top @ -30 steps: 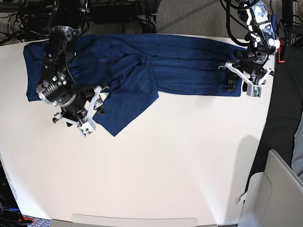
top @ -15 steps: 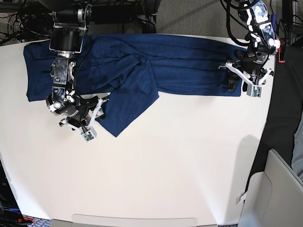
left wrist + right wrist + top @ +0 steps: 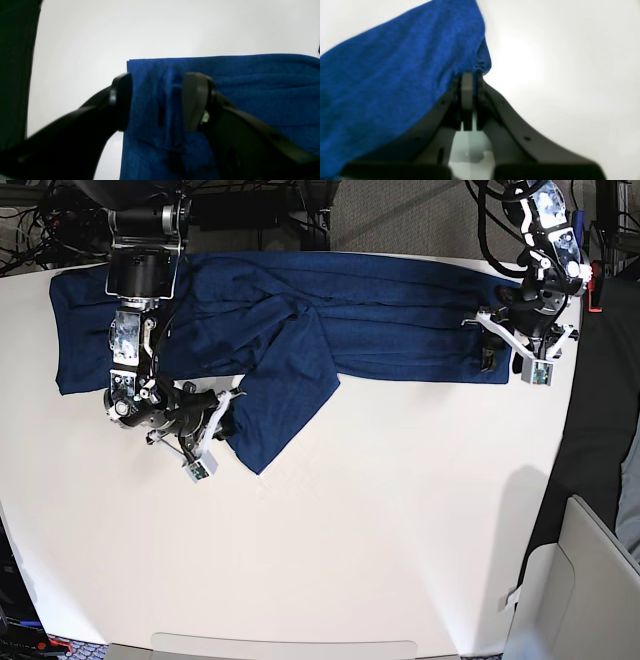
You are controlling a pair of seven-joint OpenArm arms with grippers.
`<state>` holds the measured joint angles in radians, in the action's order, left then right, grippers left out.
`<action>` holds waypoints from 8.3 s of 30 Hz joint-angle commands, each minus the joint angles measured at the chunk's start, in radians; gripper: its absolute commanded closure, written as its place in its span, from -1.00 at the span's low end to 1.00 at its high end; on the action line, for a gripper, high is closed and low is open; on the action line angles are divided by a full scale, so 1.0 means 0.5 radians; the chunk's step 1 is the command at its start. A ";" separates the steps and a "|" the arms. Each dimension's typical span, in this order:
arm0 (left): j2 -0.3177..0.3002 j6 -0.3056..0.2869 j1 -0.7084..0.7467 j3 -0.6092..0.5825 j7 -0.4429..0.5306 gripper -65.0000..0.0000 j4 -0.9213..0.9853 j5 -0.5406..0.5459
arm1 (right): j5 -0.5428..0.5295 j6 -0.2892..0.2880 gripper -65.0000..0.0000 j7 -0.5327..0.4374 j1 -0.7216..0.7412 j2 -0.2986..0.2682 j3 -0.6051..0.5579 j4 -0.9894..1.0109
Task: Fold the T-shirt properly
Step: 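Lay the sleeve across the strip toward the left gripper, then grasp the strip's two ends with both grippers, then fold the strip end with the left gripper toward the right gripper, then regrasp the strip end with the right gripper and adjust it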
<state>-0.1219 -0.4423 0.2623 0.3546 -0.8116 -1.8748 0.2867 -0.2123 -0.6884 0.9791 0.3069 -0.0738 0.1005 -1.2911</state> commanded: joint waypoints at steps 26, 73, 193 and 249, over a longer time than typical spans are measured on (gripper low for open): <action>-0.016 -0.001 0.036 0.020 0.057 0.04 -0.039 0.011 | -0.878 -0.020 0.98 0.428 0.192 0.401 -0.964 -0.528; 0.067 -0.001 0.063 0.360 0.057 0.04 -0.033 0.008 | -0.869 -0.020 0.17 0.342 0.394 0.462 -1.556 -0.371; 0.558 -0.004 -0.302 -1.103 -0.968 0.87 -0.226 0.530 | -0.148 -0.020 0.36 0.333 -0.836 -0.701 0.301 -1.433; 0.138 -0.010 -0.277 -0.585 -1.039 1.00 0.130 0.536 | -0.132 -0.020 0.35 0.333 -1.146 -0.719 0.850 -0.936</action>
<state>-0.0475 -0.4431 0.1303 0.0578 -1.3243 -1.7981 0.5541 -0.2733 -0.6994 1.1572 -0.2764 -0.4129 0.5159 -1.7424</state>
